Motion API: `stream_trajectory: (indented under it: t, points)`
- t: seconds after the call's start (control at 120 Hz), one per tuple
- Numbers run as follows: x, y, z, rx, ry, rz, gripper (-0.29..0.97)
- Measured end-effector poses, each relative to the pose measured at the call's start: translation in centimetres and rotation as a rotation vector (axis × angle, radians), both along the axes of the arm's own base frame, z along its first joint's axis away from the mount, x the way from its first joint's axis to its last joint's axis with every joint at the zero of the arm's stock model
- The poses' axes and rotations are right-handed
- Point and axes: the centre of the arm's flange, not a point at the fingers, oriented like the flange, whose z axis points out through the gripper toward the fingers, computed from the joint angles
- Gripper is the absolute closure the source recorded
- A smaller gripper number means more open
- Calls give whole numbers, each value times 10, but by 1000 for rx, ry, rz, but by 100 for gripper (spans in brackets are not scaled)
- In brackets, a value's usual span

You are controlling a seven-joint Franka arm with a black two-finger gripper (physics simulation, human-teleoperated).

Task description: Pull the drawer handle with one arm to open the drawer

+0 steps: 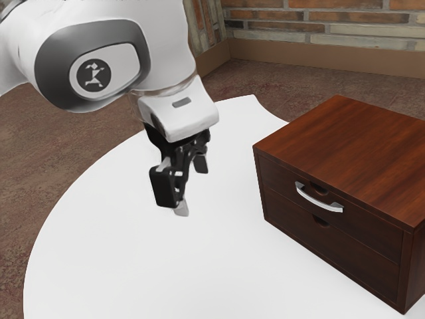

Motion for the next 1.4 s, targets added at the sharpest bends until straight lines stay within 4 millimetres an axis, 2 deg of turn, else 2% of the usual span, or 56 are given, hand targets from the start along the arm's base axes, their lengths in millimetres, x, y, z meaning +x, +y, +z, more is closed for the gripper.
stream_trajectory:
  t: [0.158,0.242,0.325,0.45,0.583,0.783,0.967,1.275,1.4]
  points:
    - [-3,-52,-6,5,-27,-210,0]
    - [1,-62,-19,5,-27,-272,0]
    - [9,-61,-39,10,-38,-308,0]
    - [20,-55,-44,4,-98,-349,3]
    - [24,-62,-53,-8,-164,-408,8]
    - [42,-64,-59,-18,-266,-458,29]
    - [66,-57,-77,-23,-293,-475,41]
    - [94,-47,-102,-49,-314,-490,47]
    - [99,-47,-101,-62,-339,-501,48]
